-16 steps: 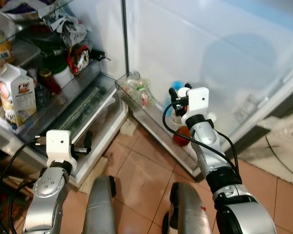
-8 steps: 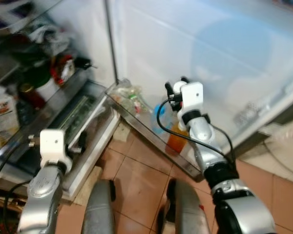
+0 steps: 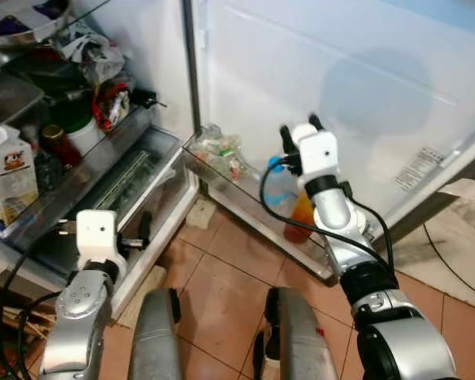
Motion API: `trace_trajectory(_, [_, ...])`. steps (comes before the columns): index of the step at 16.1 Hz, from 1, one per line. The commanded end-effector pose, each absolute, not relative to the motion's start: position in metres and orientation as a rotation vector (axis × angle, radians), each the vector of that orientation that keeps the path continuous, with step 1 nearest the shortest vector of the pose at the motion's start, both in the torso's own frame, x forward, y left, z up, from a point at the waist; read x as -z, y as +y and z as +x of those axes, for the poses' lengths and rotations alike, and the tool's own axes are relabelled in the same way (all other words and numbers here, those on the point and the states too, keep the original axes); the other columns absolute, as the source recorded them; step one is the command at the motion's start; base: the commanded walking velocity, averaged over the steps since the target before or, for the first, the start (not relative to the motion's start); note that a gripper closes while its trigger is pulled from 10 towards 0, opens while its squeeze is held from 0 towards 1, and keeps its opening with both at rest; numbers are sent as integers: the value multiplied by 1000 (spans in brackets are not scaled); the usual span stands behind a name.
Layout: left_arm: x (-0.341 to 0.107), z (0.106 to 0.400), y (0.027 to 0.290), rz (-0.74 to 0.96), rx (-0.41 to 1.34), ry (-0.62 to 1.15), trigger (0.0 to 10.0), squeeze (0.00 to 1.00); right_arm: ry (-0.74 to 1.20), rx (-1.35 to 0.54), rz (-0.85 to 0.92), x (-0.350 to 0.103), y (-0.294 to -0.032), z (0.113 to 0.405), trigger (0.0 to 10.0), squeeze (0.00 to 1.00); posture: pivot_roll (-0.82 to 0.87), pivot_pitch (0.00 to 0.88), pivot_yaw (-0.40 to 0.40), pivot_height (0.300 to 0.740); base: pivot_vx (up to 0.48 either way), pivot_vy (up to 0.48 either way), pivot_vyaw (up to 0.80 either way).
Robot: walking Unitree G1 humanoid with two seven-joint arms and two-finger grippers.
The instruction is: Restocking fridge
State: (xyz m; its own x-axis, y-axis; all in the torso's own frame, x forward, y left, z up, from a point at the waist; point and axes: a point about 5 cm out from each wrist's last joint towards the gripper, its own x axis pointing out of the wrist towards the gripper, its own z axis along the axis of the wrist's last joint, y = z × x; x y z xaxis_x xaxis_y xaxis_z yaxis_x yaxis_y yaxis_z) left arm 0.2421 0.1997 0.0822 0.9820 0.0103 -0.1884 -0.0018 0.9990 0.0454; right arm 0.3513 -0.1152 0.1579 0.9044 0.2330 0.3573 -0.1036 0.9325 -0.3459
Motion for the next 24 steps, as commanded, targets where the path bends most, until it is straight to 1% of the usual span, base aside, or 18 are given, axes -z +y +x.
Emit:
trace_trajectory(1, [-82,241,200,51,-10,195,10000,0,-531,-194,-333,-183,-107,351,10000,0,136,131,-34,605,0,0,0])
trace_trajectory(2, [-82,241,200,51,-13,195,10000,0,-604,-236,-316,-197,-97,347,10000,0,136,132,-36,605,0,0,0])
trace_trajectory(4, [-82,240,200,50,-19,195,10000,0,-682,-310,-285,-211,-82,338,10000,0,135,138,-39,605,0,0,0])
trace_trajectory(7, [-81,238,198,47,-22,195,10000,0,-724,-365,-252,-221,-70,329,10000,0,132,139,-44,605,0,0,0])
trace_trajectory(9, [-80,237,198,45,-24,196,10000,0,-701,-435,-162,-223,-62,326,10000,0,132,140,-46,605,0,0,0])
trace_trajectory(11, [-80,237,197,41,-26,195,10000,0,-571,-526,8,-213,-53,327,10000,0,132,139,-50,605,0,0,0])
trace_trajectory(12, [-80,237,196,38,-26,193,10000,0,-407,-611,207,-198,-41,329,10000,0,135,142,-51,605,0,0,0])
trace_trajectory(14, [-80,236,195,35,-24,191,10000,0,-311,-660,272,-181,-30,328,10000,0,140,147,-52,605,0,0,0])
trace_trajectory(15, [-80,234,195,35,-24,193,10000,0,-289,-669,268,-173,-21,326,10000,0,147,155,-52,605,0,0,0])
trace_trajectory(19, [-84,229,194,30,-24,188,10000,0,-199,-585,312,-160,0,331,10000,0,171,184,-54,605,0,0,0])
trace_trajectory(20, [-86,225,193,28,-22,184,10000,0,-188,-538,296,-159,7,334,10000,0,184,206,-54,605,0,0,0])
trace_trajectory(21, [-87,223,193,28,-20,182,10000,0,-187,-519,291,-159,9,335,10000,0,187,210,-54,605,0,0,0])
trace_trajectory(22, [-90,220,193,26,-20,179,10000,0,-176,-423,243,-159,9,342,10000,0,203,237,-54,605,0,0,0])
trace_trajectory(23, [-91,217,193,27,-20,178,10000,0,-177,-381,234,-160,8,345,10000,0,211,251,-54,605,0,0,0])
trace_trajectory(24, [-92,215,193,27,-20,177,10000,0,-175,-374,231,-159,8,346,10000,0,219,261,-54,605,0,0,0])
